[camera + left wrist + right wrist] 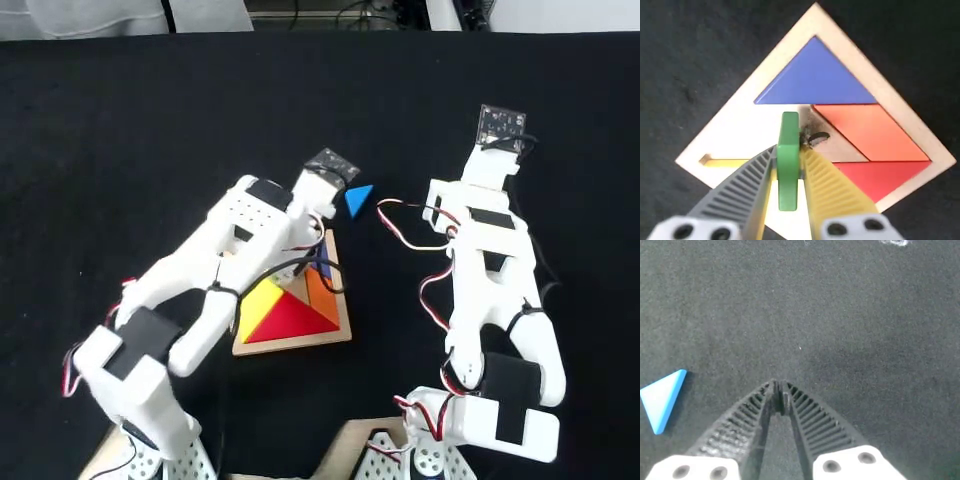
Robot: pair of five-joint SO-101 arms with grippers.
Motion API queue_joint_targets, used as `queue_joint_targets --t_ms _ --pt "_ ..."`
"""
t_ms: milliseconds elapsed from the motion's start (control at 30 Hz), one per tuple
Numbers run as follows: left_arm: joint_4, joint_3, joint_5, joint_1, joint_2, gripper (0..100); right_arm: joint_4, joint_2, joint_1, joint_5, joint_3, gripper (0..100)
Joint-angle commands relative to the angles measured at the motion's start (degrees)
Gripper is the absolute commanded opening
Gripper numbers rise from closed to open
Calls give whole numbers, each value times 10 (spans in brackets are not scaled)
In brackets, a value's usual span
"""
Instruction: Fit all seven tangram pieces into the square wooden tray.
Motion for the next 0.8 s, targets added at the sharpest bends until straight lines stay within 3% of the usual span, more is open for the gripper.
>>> queue_joint_targets --t_ms 0,767 --pt "-2 -32 14 4 16 29 -8 0 -4 -1 -35 11" --pt "11 -54 39 39 24 29 -8 0 -4 -1 -35 11"
